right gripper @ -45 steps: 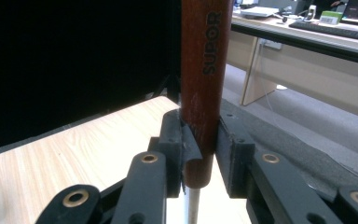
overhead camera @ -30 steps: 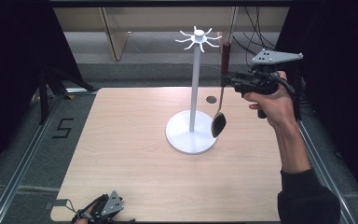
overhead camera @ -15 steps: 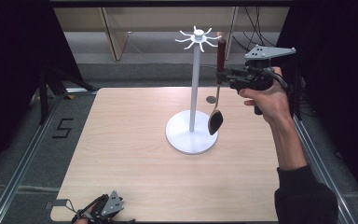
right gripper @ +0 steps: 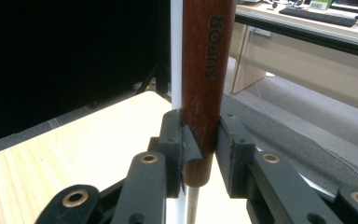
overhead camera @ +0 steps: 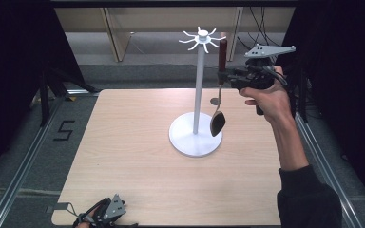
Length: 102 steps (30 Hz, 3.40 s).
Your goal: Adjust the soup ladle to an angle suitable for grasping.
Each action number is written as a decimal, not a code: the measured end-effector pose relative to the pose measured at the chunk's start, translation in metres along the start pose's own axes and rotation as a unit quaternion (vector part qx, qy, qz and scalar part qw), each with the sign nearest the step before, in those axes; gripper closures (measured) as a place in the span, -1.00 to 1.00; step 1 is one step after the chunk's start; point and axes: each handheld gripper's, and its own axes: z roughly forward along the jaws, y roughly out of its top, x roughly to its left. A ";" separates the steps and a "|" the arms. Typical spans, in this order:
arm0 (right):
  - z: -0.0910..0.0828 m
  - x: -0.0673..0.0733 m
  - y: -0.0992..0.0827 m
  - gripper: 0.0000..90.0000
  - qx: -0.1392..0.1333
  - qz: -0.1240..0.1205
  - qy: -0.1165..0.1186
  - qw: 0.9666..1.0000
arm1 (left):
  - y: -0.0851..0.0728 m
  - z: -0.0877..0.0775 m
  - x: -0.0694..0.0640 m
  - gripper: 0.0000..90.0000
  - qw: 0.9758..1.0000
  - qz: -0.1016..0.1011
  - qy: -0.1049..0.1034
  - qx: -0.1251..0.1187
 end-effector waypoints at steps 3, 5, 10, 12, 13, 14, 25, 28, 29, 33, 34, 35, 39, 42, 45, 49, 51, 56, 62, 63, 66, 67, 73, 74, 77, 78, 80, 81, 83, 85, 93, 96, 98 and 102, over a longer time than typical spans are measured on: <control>0.002 0.001 0.001 0.65 0.002 0.000 0.003 1.000 | 0.000 0.000 0.000 -0.66 1.000 0.000 0.000 -0.002; 0.003 0.001 0.001 0.65 0.002 -0.003 -0.001 1.000 | 0.000 0.000 0.000 -0.66 1.000 0.000 0.000 -0.001; 0.007 0.003 0.003 0.64 0.005 0.001 -0.009 1.000 | 0.000 0.000 -0.001 -0.66 1.000 -0.001 0.000 -0.002; 0.009 0.003 0.004 0.64 0.002 -0.008 -0.017 1.000 | 0.000 0.000 0.000 -0.66 1.000 0.000 0.001 -0.001; 0.009 0.003 0.004 0.64 0.002 -0.008 -0.017 1.000 | 0.000 0.000 0.000 -0.66 1.000 0.000 0.001 -0.002; 0.010 0.006 0.004 0.64 0.007 -0.001 -0.015 1.000 | 0.000 0.000 0.000 -0.66 1.000 0.000 -0.001 -0.002; 0.016 0.006 0.001 0.56 -0.006 0.012 -0.004 1.000 | 0.000 -0.001 -0.001 -0.66 1.000 0.000 0.002 -0.002; 0.014 0.005 -0.002 0.46 -0.011 0.019 -0.006 1.000 | 0.000 0.000 -0.001 -0.66 1.000 0.000 0.001 -0.002; 0.013 0.005 -0.003 0.44 -0.017 0.022 -0.007 1.000 | 0.000 -0.001 -0.001 -0.66 1.000 0.000 0.002 -0.002; 0.007 0.004 -0.007 0.32 -0.025 0.024 -0.004 0.999 | 0.000 0.000 0.000 -0.66 1.000 0.000 0.001 -0.002; 0.002 0.004 -0.010 0.24 -0.031 0.026 -0.005 0.999 | 0.000 -0.001 -0.001 -0.66 1.000 0.000 0.002 -0.002; -0.001 0.004 -0.012 0.21 -0.034 0.029 -0.005 0.999 | 0.000 -0.001 -0.001 -0.66 1.000 0.000 0.002 -0.002; -0.009 0.004 -0.020 0.08 -0.044 0.041 -0.006 0.998 | 0.000 0.000 -0.001 -0.66 1.000 -0.002 0.004 -0.002; -0.016 0.003 -0.028 -0.01 -0.049 0.046 -0.007 0.998 | 0.000 0.001 -0.001 -0.66 1.000 -0.001 0.001 -0.001; -0.021 0.004 -0.040 -0.05 -0.043 0.053 -0.003 0.998 | 0.000 0.000 -0.001 -0.66 1.000 -0.002 0.003 -0.001; -0.026 0.005 -0.063 -0.07 -0.043 0.064 -0.006 0.997 | 0.000 0.000 -0.002 -0.66 1.000 -0.002 0.005 -0.002; -0.027 0.004 -0.071 -0.08 -0.040 0.062 -0.005 0.997 | 0.000 0.000 -0.001 -0.66 1.000 -0.001 0.005 -0.001; -0.030 0.005 -0.088 -0.11 -0.039 0.066 -0.005 0.997 | 0.000 0.000 -0.001 -0.66 1.000 -0.002 0.002 0.000; -0.031 0.010 -0.103 -0.14 -0.035 0.064 -0.003 0.997 | 0.000 0.000 -0.001 -0.66 1.000 -0.002 0.002 0.000; -0.031 0.011 -0.104 -0.14 -0.033 0.068 -0.001 0.997 | 0.000 0.000 0.000 -0.66 1.000 0.002 0.001 0.004; -0.030 0.013 -0.109 -0.14 -0.041 0.058 -0.001 0.997 | 0.000 0.000 0.000 -0.66 1.000 0.004 0.001 0.005; -0.030 0.015 -0.110 -0.14 -0.033 0.067 0.003 0.997 | 0.000 0.000 0.000 -0.66 1.000 0.004 0.001 0.005; -0.020 0.018 -0.117 -0.15 -0.021 0.060 0.013 0.998 | 0.000 0.000 0.000 -0.66 1.000 0.004 0.002 0.005; -0.018 0.018 -0.118 -0.15 -0.019 0.062 0.018 0.998 | 0.000 0.000 0.000 -0.66 1.000 0.004 0.002 0.005; -0.015 0.019 -0.122 -0.16 -0.015 0.060 0.008 0.998 | 0.000 0.000 0.000 -0.66 1.000 0.004 0.001 0.005; -0.015 0.019 -0.122 -0.16 -0.015 0.060 0.008 0.998 | 0.000 0.000 0.000 -0.66 1.000 0.004 0.001 0.005; -0.012 0.019 -0.124 -0.17 -0.009 0.061 0.013 0.998 | 0.000 0.000 0.000 -0.66 1.000 0.004 0.001 0.005; -0.012 0.019 -0.125 -0.17 -0.006 0.063 0.014 0.998 | 0.000 0.000 0.000 -0.66 1.000 0.004 0.001 0.005; -0.011 0.020 -0.127 -0.17 -0.006 0.070 0.011 0.997 | 0.000 0.000 0.000 -0.66 1.000 0.004 0.001 0.004; -0.009 0.018 -0.130 -0.17 -0.007 0.059 0.002 0.998 | 0.000 0.000 0.001 -0.66 1.000 0.003 0.002 0.004; 0.000 0.020 -0.145 -0.18 0.016 0.063 0.008 0.998 | 0.002 0.000 0.000 -0.66 1.000 0.005 0.005 0.004; 0.003 0.019 -0.150 -0.19 0.027 0.058 0.014 0.998 | 0.001 0.001 0.001 -0.66 1.000 -0.001 0.002 0.002; 0.002 0.020 -0.154 -0.19 0.038 0.067 0.010 0.997 | 0.002 0.001 0.001 -0.66 1.000 -0.002 0.003 0.004; 0.005 0.020 -0.163 -0.20 0.052 0.065 0.010 0.996 | 0.003 0.001 -0.001 -0.66 1.000 0.001 0.002 0.003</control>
